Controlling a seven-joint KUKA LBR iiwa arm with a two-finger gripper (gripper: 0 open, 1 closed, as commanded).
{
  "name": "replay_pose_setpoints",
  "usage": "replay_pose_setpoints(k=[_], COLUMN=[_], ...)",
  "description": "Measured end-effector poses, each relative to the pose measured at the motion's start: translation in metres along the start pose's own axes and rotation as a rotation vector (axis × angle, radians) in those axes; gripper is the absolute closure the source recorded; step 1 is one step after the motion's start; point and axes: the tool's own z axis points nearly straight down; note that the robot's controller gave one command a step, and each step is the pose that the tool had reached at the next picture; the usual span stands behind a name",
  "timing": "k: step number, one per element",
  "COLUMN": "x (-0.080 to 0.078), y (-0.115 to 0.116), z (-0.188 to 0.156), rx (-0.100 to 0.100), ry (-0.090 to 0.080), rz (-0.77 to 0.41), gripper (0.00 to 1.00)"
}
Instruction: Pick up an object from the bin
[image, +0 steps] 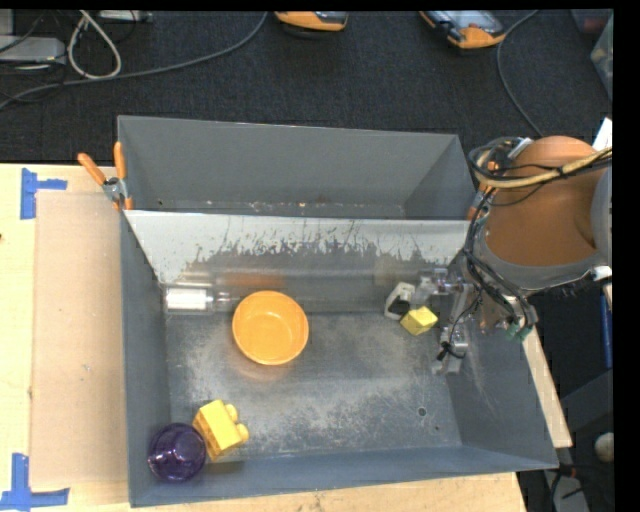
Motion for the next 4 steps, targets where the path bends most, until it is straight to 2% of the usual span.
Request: replay_pose_setpoints(k=[1,2,3,4], x=[-0.001,-0.033,-0.055,-0.063], y=[0.0,-0.032,-0.052,-0.061], z=[-0.002,0.069,0.085,0.075], rx=[0.001,0.0,0.0,-0.001], ry=[-0.005,-0.008,-0.014,-0.008], rz=[-0.002,0.162,0.122,0.389], gripper=[0.0,0.0,0.0,0.0])
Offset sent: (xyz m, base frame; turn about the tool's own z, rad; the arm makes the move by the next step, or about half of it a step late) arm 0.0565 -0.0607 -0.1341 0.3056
